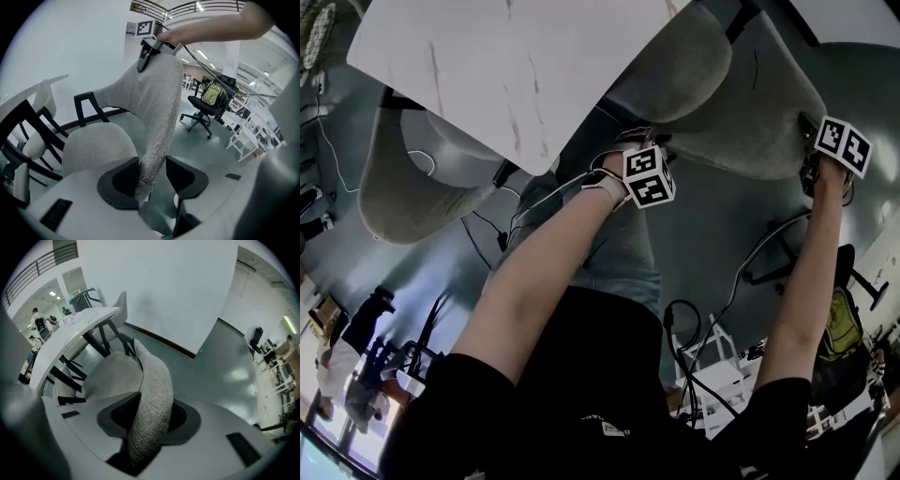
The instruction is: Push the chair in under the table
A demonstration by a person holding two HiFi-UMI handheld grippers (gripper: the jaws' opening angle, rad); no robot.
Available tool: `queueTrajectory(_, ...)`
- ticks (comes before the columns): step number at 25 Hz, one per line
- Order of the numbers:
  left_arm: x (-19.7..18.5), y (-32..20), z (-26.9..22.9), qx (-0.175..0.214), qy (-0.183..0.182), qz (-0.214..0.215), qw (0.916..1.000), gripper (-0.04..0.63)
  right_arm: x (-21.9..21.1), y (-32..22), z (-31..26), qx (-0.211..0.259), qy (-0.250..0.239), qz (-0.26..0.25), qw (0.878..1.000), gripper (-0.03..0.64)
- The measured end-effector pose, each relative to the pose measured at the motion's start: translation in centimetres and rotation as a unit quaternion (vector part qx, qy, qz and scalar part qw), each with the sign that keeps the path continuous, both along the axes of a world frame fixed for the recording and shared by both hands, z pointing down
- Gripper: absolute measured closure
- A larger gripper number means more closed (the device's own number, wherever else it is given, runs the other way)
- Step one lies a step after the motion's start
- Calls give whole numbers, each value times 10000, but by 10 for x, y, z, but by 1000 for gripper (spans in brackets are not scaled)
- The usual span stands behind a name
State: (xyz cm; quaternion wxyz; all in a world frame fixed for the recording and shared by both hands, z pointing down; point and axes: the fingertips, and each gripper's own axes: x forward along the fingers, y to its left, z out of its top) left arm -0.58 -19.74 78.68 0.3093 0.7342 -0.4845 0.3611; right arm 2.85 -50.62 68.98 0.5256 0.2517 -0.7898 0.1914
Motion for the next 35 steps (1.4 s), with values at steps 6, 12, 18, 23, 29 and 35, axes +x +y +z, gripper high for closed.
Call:
queueTrajectory(6,1,0,-3,118,85,-90,9999,413,0,-3,4,-128,-306,789,9963,480)
queueTrajectory(12,3,2,-34,519,106,-72,9986,430,0,-4,6,-6,-250,1009,9946,449)
queueTrajectory(18,2,1,-75,844,490,-167,9951,433,15,-10,-22,851,-90,1193,9892,419)
queueTrajectory(23,-16,-8,-125,1303,717,-330,9883,550,14,-1,-81,1722,-146,1018,9797,419)
queueTrajectory(29,-42,-10,-191,1817,1031,-559,9763,576,3,47,-139,1904,-614,1075,9739,420)
queueTrajectory(35,-62,11,-262,2242,1239,-517,9653,589,-7,115,-207,2001,-1295,1134,9645,457)
